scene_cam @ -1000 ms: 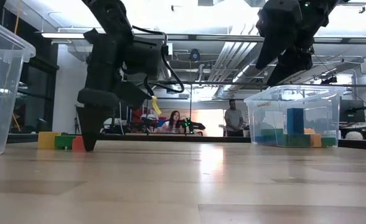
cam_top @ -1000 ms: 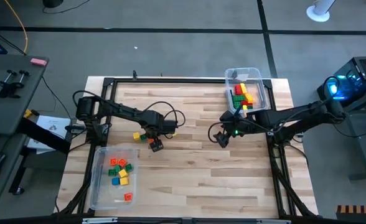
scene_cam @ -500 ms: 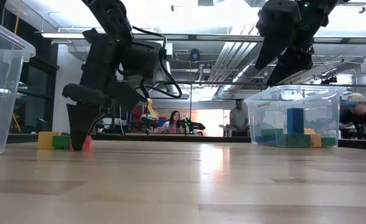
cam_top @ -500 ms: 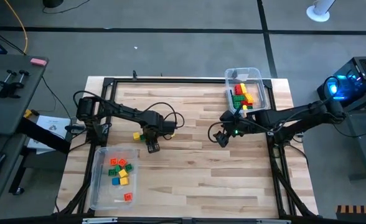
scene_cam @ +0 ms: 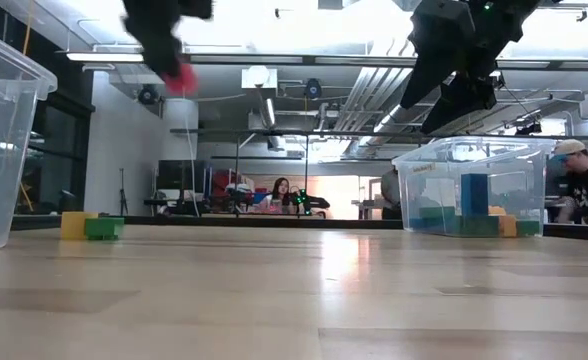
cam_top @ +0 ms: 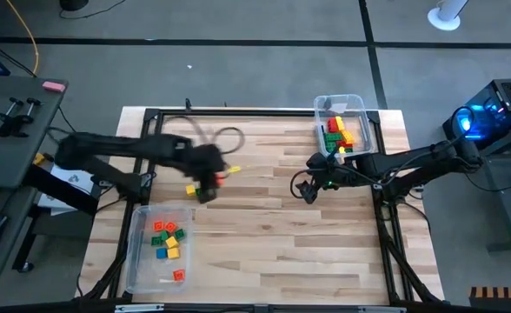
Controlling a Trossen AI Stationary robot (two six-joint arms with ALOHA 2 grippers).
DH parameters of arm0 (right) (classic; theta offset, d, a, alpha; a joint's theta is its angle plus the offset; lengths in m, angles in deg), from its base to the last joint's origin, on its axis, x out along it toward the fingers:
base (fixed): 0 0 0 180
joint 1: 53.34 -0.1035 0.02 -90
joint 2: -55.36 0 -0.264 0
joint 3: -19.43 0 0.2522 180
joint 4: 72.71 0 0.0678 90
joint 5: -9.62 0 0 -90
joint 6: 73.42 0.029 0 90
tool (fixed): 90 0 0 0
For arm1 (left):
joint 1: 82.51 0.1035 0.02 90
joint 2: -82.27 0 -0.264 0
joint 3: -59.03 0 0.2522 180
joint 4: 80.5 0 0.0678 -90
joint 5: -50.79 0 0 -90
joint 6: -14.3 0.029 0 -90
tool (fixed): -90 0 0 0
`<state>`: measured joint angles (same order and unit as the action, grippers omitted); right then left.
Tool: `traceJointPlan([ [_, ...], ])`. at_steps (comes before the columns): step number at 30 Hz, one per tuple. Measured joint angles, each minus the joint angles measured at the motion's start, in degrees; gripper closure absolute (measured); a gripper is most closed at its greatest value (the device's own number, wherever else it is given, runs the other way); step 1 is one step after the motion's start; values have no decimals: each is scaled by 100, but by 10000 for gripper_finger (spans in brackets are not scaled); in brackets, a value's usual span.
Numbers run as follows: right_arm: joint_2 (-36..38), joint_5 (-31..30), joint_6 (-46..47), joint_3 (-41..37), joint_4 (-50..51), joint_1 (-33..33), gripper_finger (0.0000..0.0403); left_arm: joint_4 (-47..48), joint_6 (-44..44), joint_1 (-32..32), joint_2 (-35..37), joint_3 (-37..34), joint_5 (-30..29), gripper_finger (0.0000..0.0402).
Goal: Sort blocks by size
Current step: Put the small orange game piece into the left transparent bin, then put the small green game piece into the left transparent bin
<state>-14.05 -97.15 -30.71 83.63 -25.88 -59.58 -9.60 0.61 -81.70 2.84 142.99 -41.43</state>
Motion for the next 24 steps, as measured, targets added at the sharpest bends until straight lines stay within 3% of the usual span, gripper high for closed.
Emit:
traceJointPlan([
  [3,0,-81,-47,0,2,0,78,599,-984,-490,795,-7,-42,299],
  [7,0,-96,-72,0,4,0,78,1616,-2844,-1705,1461,-5,-8,299],
  [12,0,-154,-75,0,5,0,78,2331,-4882,-3521,1523,-10,45,299],
  [15,0,-173,-76,0,3,22,78,2302,-5654,-4216,1362,-10,-111,295],
  [19,-2,-171,-52,0,1,56,78,2360,-5906,-4321,1110,-10,-190,226],
  [24,-2,-188,-54,0,-18,64,78,2333,-5369,-3916,1031,-10,545,133],
])
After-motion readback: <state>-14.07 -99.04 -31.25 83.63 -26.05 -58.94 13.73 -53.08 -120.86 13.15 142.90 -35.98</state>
